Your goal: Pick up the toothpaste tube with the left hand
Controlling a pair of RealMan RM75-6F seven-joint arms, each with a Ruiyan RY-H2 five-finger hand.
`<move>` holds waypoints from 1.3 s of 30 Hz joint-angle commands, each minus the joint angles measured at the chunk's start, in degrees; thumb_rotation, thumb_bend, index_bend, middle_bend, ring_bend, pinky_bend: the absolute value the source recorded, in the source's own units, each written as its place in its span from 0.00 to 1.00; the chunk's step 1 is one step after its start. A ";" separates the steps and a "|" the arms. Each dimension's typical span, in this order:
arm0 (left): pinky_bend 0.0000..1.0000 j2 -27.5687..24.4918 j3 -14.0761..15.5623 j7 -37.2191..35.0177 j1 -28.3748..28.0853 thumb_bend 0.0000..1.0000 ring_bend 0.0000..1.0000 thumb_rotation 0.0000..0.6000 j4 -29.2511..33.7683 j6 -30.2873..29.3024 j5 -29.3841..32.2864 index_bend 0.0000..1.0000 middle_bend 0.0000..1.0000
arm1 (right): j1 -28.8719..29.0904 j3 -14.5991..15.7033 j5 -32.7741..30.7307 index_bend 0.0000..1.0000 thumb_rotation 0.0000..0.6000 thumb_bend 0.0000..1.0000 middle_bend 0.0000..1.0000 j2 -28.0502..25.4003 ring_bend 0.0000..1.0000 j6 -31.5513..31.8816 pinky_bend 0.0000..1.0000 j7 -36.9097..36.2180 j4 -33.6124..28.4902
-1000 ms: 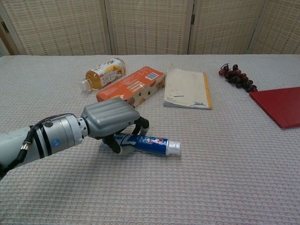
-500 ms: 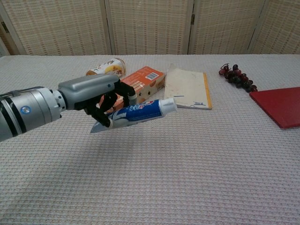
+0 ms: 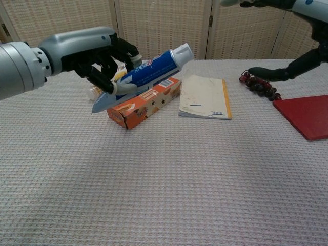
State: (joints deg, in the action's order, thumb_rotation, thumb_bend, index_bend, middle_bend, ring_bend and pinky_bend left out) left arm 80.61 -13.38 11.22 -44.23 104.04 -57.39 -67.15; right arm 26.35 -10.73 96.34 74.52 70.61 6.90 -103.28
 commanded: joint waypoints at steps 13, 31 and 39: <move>0.67 1.53 0.95 4.64 -0.77 0.75 0.79 1.00 4.35 -1.92 0.81 0.80 0.80 | 5.03 -2.05 -4.15 0.10 1.00 0.37 0.07 5.73 0.07 -2.51 0.02 5.99 -0.93; 0.67 1.54 1.68 5.47 -1.03 0.75 0.79 1.00 5.48 -2.79 -0.03 0.81 0.81 | 7.07 -2.00 -6.32 0.10 1.00 0.37 0.09 6.50 0.08 -2.19 0.02 9.31 -1.77; 0.67 1.37 2.19 4.12 -0.70 0.75 0.79 1.00 4.88 -2.88 -1.42 0.82 0.82 | 7.11 -2.00 -7.02 0.10 1.00 0.37 0.09 5.67 0.08 -1.41 0.02 9.44 -1.80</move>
State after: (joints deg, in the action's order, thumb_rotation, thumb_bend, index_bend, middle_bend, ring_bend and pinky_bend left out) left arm 82.00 -11.25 15.44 -44.97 108.99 -60.26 -68.44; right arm 33.45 -12.71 89.35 80.21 69.18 16.36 -105.09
